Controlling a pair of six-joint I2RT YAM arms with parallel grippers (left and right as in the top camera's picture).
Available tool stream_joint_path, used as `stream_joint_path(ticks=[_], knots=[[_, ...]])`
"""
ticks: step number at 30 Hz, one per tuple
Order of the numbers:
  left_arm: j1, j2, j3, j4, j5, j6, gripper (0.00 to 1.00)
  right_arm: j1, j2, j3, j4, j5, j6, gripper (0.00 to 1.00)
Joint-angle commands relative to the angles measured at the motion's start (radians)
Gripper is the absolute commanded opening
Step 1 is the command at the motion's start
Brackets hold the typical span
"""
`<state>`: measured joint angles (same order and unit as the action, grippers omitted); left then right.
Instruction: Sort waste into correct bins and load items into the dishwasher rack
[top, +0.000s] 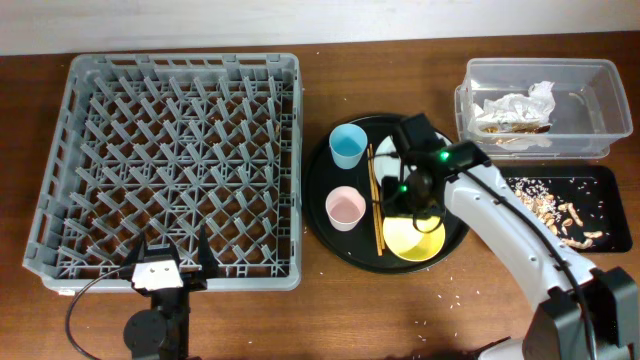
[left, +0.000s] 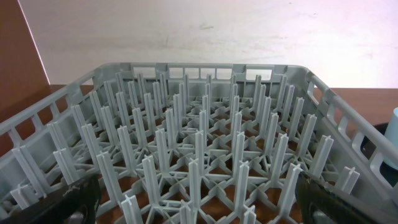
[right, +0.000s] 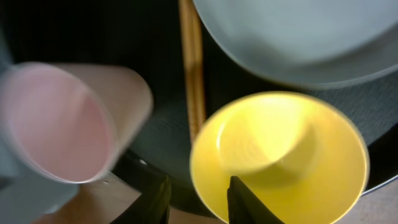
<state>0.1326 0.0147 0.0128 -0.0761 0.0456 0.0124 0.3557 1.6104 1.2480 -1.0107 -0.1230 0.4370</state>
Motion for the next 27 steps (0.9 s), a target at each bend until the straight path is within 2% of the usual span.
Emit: stream_joint_path(ticks=[1, 5, 13, 19, 24, 27], knots=[[0.005, -0.008, -0.004, -0.004, 0.0, 0.019, 0.99, -0.004, -0.002, 0.082, -0.023, 0.002, -0.011, 0.34], [0.005, -0.008, -0.004, -0.004, 0.0, 0.019, 0.99, -0.003, -0.001, 0.11, -0.003, -0.051, -0.01, 0.41], [0.005, -0.008, -0.004, -0.004, 0.0, 0.019, 0.99, -0.003, 0.0, 0.11, 0.067, -0.098, 0.017, 0.44], [0.005, -0.008, -0.004, -0.004, 0.0, 0.019, 0.99, -0.003, 0.001, 0.108, 0.068, -0.102, 0.016, 0.57], [0.005, -0.008, -0.004, -0.004, 0.0, 0.019, 0.99, -0.002, 0.002, 0.108, 0.065, -0.106, 0.016, 0.63], [0.005, -0.008, -0.004, -0.004, 0.0, 0.019, 0.99, 0.004, 0.002, 0.102, 0.048, -0.106, 0.012, 0.69]])
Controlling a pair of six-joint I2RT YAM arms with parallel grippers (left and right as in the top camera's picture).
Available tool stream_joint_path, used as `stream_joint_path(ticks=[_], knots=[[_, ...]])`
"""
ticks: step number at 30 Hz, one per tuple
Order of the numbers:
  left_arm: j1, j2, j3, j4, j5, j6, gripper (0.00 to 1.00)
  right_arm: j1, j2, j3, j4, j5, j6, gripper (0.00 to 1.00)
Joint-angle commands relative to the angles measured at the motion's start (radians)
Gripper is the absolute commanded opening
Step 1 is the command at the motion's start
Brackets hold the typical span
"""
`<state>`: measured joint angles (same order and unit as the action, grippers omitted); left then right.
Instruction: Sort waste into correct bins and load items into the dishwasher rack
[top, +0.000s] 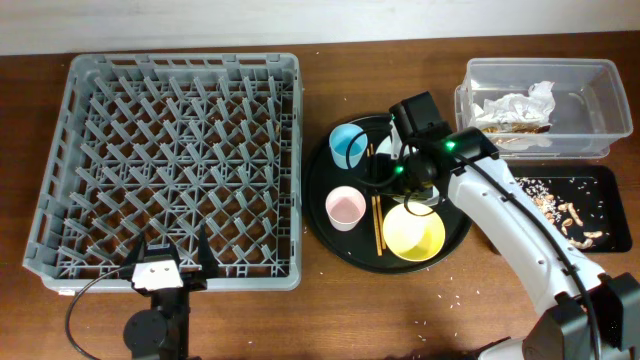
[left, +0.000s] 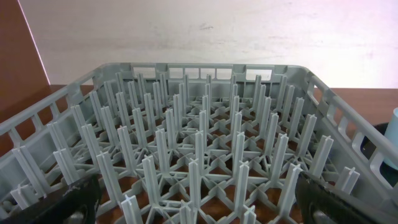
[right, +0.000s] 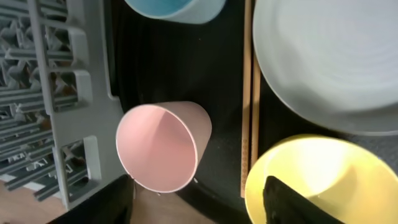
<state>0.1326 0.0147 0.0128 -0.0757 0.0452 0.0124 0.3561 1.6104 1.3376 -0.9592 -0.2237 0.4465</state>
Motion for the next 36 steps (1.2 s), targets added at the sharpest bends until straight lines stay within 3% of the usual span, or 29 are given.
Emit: stream_joint_path(ticks=[1, 9, 13, 17, 23, 26, 31, 34, 36], knots=[[0.005, -0.008, -0.004, -0.004, 0.0, 0.019, 0.99, 0.005, 0.002, 0.008, -0.006, -0.005, -0.003, 0.71], [0.005, -0.008, -0.003, 0.011, 0.081, 0.019, 0.99, 0.005, 0.002, 0.005, -0.013, -0.009, -0.004, 0.73], [0.006, -0.006, 0.038, 0.274, 0.254, 0.018, 0.99, 0.005, 0.002, 0.001, -0.009, -0.009, -0.004, 0.73], [0.006, 0.127, 0.212, 0.11, 0.361, 0.019, 0.99, 0.004, 0.002, 0.001, 0.001, -0.009, -0.004, 0.73], [0.006, 0.611, 0.581, 0.023, 0.589, 0.05, 0.99, 0.005, 0.002, 0.0, 0.024, -0.008, -0.004, 0.72], [0.004, 0.848, 0.806, -0.132, 0.679, 0.05, 0.99, 0.005, 0.01, -0.004, 0.048, -0.009, -0.003, 0.68], [-0.032, 1.151, 1.146, -0.505, 0.618, 0.053, 0.99, 0.01, 0.074, -0.005, 0.04, -0.009, -0.003, 0.64], [-0.034, 1.233, 1.21, -0.554, 0.594, 0.063, 0.99, 0.031, 0.133, -0.005, 0.032, -0.011, -0.003, 0.61], [-0.035, 1.244, 1.213, -0.554, 0.594, 0.14, 0.99, 0.044, 0.171, -0.005, 0.033, -0.016, -0.001, 0.57]])
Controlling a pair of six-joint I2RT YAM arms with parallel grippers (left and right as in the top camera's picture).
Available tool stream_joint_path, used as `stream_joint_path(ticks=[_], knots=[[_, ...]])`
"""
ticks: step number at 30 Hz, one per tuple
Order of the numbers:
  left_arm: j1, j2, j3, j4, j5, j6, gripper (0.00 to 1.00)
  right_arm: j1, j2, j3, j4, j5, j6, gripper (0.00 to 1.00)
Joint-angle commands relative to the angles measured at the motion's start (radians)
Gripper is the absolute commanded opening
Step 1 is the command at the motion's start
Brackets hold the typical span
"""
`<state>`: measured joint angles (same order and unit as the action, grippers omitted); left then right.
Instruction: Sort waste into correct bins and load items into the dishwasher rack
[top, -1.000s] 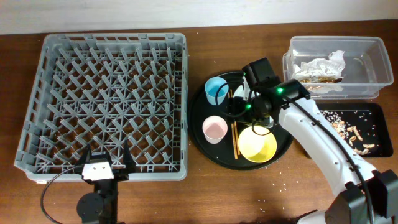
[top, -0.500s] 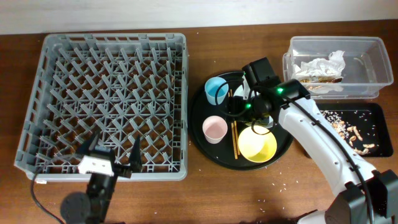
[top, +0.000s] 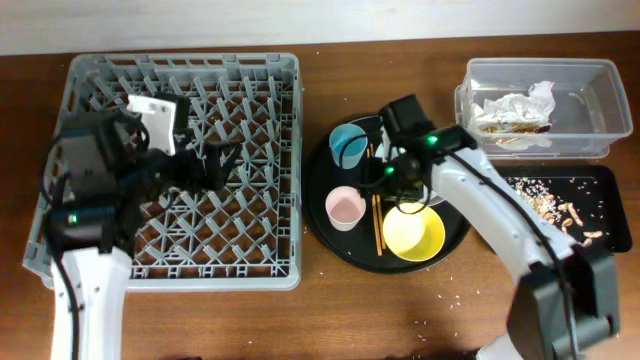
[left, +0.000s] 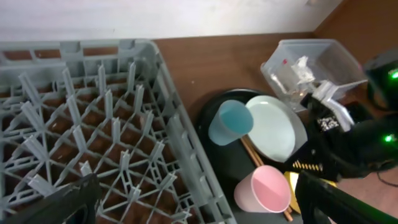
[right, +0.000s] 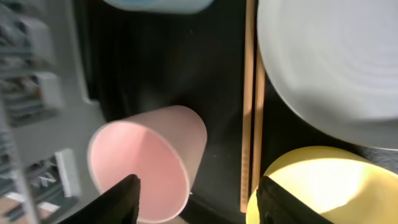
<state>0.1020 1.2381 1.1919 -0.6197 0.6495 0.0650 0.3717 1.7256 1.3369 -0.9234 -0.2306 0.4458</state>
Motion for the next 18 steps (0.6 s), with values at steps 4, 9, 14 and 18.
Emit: stream_joint_path(ticks=[4, 9, 14, 18], knots=[[-0.016, 0.022, 0.034, -0.001, -0.084, 0.214, 0.99, 0.035, 0.112, -0.005, -0.003, -0.009, 0.009, 0.36], [-0.014, 0.022, 0.034, -0.011, -0.149, 0.213, 0.99, 0.035, 0.146, -0.006, 0.007, -0.01, 0.017, 0.09], [-0.014, 0.022, 0.034, -0.021, -0.144, 0.213, 0.99, 0.006, 0.12, -0.005, 0.011, -0.067, 0.016, 0.04], [-0.014, 0.032, 0.034, -0.021, 0.072, 0.209, 0.99, -0.138, 0.034, -0.005, 0.01, -0.366, -0.104, 0.04]])
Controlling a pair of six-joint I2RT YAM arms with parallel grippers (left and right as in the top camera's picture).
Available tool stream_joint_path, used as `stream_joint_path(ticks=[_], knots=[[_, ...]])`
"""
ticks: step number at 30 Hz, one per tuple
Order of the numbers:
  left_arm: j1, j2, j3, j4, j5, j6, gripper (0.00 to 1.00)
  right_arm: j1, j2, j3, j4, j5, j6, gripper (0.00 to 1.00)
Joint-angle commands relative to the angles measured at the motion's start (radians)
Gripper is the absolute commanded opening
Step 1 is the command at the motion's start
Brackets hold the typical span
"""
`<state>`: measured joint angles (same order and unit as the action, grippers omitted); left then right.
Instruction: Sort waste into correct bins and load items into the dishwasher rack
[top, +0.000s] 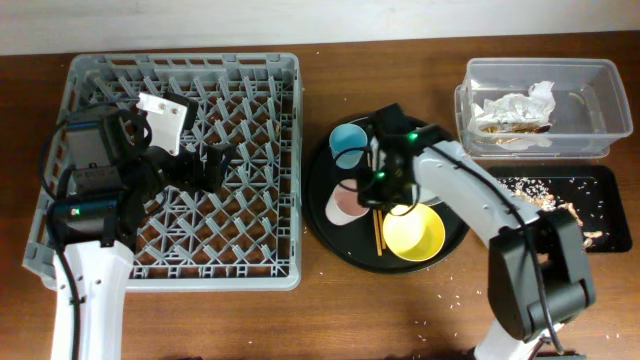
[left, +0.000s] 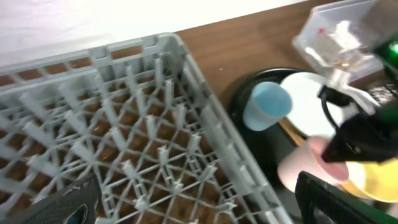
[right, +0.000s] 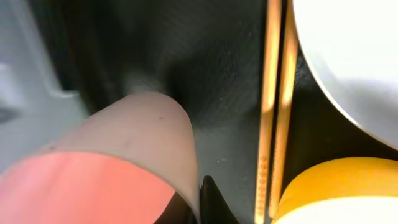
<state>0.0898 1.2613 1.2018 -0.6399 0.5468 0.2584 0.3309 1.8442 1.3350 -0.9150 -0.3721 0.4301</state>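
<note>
A pink cup (right: 124, 155) stands on the black round tray (top: 325, 225), and my right gripper (right: 196, 202) is shut on its rim wall, one finger (right: 210, 198) outside and the other inside. From overhead the right gripper (top: 365, 195) covers part of the pink cup (top: 343, 205). Beside it lie wooden chopsticks (right: 273, 112), a yellow bowl (top: 413, 232), a blue cup (top: 347, 140) and a white plate (right: 354, 62). My left gripper (top: 215, 165) hangs open over the grey dishwasher rack (top: 170, 165), empty. The left wrist view shows the rack (left: 124, 137) and the pink cup (left: 305, 168).
A clear bin (top: 540, 95) holding crumpled paper stands at the back right. In front of it lies a black flat tray (top: 565, 205) with food scraps. Crumbs dot the wooden table (top: 400, 310) near the front.
My right gripper was open above the pink cup; now it is lower and shut on the cup's rim. The left arm has shifted a little over the rack.
The left arm sat parked at the rack's front edge while my right gripper hovered over the yellow bowl. Then the right gripper stood open above the pink cup. Later the left arm was up over the rack, and now the right gripper pinches the pink cup.
</note>
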Motion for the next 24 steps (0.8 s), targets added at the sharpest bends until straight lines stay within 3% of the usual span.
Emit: stream_joint_path(ticks=[1, 6, 10, 16, 24], knots=[[-0.002, 0.023, 0.024, -0.001, 0.256, 0.015, 0.99, -0.148, -0.104, -0.003, 0.006, -0.331, -0.138, 0.04], [-0.009, 0.19, 0.024, 0.0, 0.66, -0.09, 0.99, -0.344, -0.12, -0.003, 0.021, -0.75, -0.34, 0.04], [-0.056, 0.353, 0.024, 0.049, 1.021, -0.09, 0.99, -0.348, -0.12, -0.003, 0.127, -0.9, -0.343, 0.04], [-0.208, 0.455, 0.024, 0.052, 1.027, -0.188, 0.99, -0.217, -0.119, -0.003, 0.335, -0.832, -0.159, 0.04], [-0.247, 0.455, 0.024, 0.121, 1.014, -0.202, 0.99, -0.1, -0.119, -0.003, 0.43, -0.793, -0.088, 0.04]])
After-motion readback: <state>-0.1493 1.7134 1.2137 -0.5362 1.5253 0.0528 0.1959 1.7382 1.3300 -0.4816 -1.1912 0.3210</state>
